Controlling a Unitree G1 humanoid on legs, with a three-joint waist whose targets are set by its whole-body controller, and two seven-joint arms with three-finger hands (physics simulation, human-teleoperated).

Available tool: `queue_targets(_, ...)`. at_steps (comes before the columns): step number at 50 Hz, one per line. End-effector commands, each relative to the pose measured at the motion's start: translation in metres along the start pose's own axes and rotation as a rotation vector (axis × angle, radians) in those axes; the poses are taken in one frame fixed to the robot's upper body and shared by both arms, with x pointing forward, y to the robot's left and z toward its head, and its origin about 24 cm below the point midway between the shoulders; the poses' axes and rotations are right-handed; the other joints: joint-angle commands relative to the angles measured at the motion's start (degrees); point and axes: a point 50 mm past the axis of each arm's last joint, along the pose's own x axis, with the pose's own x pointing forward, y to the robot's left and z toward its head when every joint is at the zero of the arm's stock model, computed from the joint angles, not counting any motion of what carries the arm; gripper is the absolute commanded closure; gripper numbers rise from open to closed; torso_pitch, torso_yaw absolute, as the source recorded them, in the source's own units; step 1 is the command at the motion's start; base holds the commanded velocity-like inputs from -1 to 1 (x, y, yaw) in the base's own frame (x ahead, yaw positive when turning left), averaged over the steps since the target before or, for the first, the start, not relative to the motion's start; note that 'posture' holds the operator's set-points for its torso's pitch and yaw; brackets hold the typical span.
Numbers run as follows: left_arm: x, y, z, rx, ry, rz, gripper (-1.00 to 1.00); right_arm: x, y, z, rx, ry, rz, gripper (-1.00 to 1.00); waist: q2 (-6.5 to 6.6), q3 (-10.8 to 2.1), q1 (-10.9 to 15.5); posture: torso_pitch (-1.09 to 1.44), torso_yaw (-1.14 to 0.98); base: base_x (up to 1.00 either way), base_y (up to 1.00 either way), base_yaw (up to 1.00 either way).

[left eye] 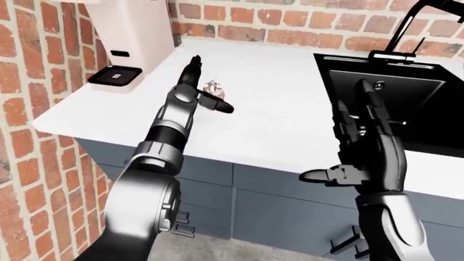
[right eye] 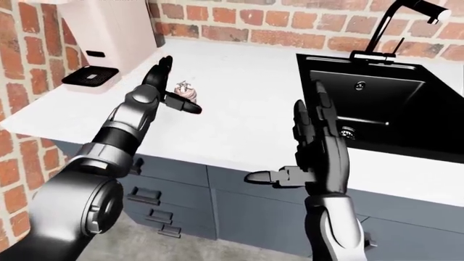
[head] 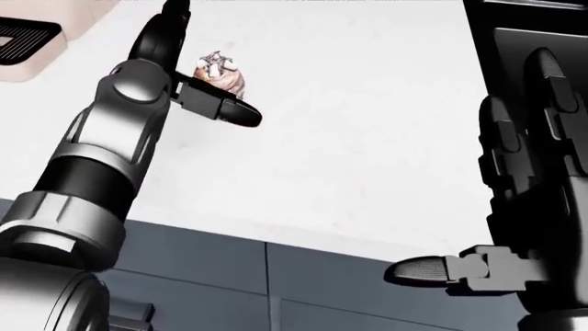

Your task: Pick up the bowl with donut and place it on the tray. Pick up the cupcake and place it on the tray.

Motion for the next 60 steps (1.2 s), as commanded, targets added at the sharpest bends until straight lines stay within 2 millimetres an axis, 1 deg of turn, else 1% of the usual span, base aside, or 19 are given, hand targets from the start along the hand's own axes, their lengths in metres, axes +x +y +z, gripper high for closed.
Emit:
queue_targets(1,-0.002,0.010,0.029,0.008,-0.107,0.038,-1.00,0.000,0.003,0.013,-0.005,-0.079,0.020,-1.00,-0.10,-1.48,0.02,0.00,0.00,0.00,0.00,0.00)
queue_targets(31,0.001,-0.002,0.005,0.065,-0.036,0.026,-1.00,-0.001,0.003,0.009,0.000,-0.072,0.014,-1.00,0.20,-1.45,-0.40,0.00,0.00,0.00,0.00,0.00)
queue_targets(36,0.001,-0.003,0.005,0.064,-0.031,0.031,-1.00,-0.001,0.002,0.008,0.000,-0.071,0.013,-1.00,0.17,-1.52,-0.35,0.00,0.00,0.00,0.00,0.00)
queue_targets(37,0.001,-0.003,0.005,0.062,-0.031,0.031,-0.86,-0.001,0.002,0.008,0.000,-0.071,0.014,-1.00,0.17,-1.53,-0.35,0.00,0.00,0.00,0.00,0.00)
queue_targets(38,0.001,-0.003,0.005,0.061,-0.030,0.031,-0.65,-0.001,0.002,0.008,0.001,-0.072,0.013,-1.00,0.16,-1.54,-0.35,0.00,0.00,0.00,0.00,0.00)
queue_targets(39,0.001,-0.004,0.004,0.060,-0.029,0.030,-0.62,-0.001,0.002,0.008,0.001,-0.072,0.013,-1.00,0.15,-1.54,-0.35,0.00,0.00,0.00,0.00,0.00)
queue_targets(40,0.001,-0.005,0.003,0.060,-0.028,0.029,-0.40,-0.002,0.002,0.008,0.000,-0.071,0.014,-1.00,0.14,-1.54,-0.35,0.00,0.00,0.00,0.00,0.00)
queue_targets(41,0.001,-0.005,0.003,0.060,-0.027,0.028,-0.30,-0.002,0.002,0.008,0.001,-0.072,0.013,-1.00,0.13,-1.55,-0.34,0.00,0.00,0.00,0.00,0.00)
queue_targets(43,0.001,-0.005,0.003,0.059,-0.026,0.028,-0.18,-0.002,0.001,0.008,0.001,-0.072,0.013,-1.00,0.13,-1.58,-0.30,0.00,0.00,0.00,0.00,0.00)
queue_targets(44,0.001,-0.005,0.004,0.059,-0.026,0.029,-0.07,-0.002,0.001,0.008,0.001,-0.072,0.013,-1.00,0.13,-1.60,-0.27,0.00,0.00,0.00,0.00,0.00)
queue_targets(45,0.001,-0.005,0.004,0.059,-0.026,0.029,-0.02,-0.002,0.001,0.008,0.001,-0.072,0.013,-1.00,0.14,-1.62,-0.24,0.00,0.00,0.00,0.00,0.00)
queue_targets(48,0.001,-0.006,0.003,0.060,-0.023,0.028,0.04,-0.002,0.001,0.007,0.001,-0.071,0.013,-1.00,0.14,-1.69,-0.18,0.00,0.00,0.00,0.00,0.00)
queue_targets(49,0.001,-0.005,0.003,0.060,-0.022,0.029,0.13,-0.002,0.001,0.007,0.001,-0.071,0.013,-1.00,0.13,-1.72,-0.16,0.00,0.00,0.00,0.00,0.00)
queue_targets(56,0.001,-0.007,0.000,0.060,-0.018,0.027,0.35,-0.002,0.001,0.008,0.000,-0.073,0.014,-1.00,0.14,-1.86,-0.13,0.00,0.00,0.00,0.00,0.00)
queue_targets(59,0.001,-0.007,-0.001,0.062,-0.017,0.026,0.38,-0.002,0.001,0.008,0.000,-0.073,0.014,-1.00,0.16,-1.91,-0.15,0.00,0.00,0.00,0.00,0.00)
queue_targets(60,0.001,-0.007,-0.001,0.062,-0.018,0.028,0.42,-0.002,0.001,0.008,0.000,-0.072,0.014,-1.00,0.17,-1.93,-0.16,0.00,0.00,0.00,0.00,0.00)
